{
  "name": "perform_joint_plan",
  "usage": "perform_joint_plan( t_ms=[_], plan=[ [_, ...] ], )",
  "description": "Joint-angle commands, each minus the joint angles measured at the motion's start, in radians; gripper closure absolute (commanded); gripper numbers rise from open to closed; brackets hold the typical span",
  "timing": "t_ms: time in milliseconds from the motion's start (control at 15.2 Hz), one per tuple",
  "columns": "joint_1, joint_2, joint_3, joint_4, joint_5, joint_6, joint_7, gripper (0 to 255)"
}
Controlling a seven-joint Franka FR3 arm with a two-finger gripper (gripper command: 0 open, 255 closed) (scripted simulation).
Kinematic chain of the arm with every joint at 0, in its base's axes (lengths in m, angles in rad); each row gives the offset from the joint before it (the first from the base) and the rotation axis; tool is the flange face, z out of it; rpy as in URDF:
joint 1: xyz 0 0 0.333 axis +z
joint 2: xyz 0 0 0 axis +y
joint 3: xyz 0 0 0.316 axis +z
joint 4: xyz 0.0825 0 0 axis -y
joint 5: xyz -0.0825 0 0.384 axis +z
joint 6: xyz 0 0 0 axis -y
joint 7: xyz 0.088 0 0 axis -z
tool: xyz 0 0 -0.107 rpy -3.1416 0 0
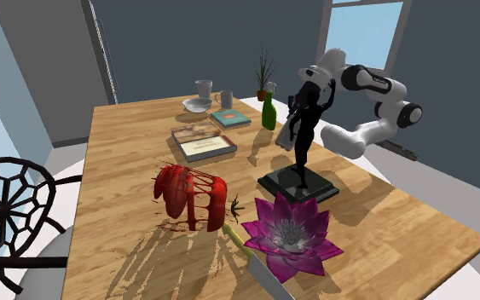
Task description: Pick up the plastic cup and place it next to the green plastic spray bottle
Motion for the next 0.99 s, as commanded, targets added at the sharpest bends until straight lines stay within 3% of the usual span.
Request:
perform_joint_plan(
  t_ms=[0,198,726,792,924],
  plan=[
    [-0.003,-0.017,-0.004,-0.031,-0.001,0.013,-0.005,255],
    [-0.010,-0.052,-0.009,-0.088,-0.003,0.036,-0.012,255],
    [-0.007,-0.052,-0.011,-0.088,-0.006,0.036,-0.010,255],
    [-0.007,-0.052,-0.011,-0.090,-0.006,0.037,-0.010,0],
    [-0.006,-0.054,-0.006,-0.094,-0.003,0.040,-0.007,0]
  ],
)
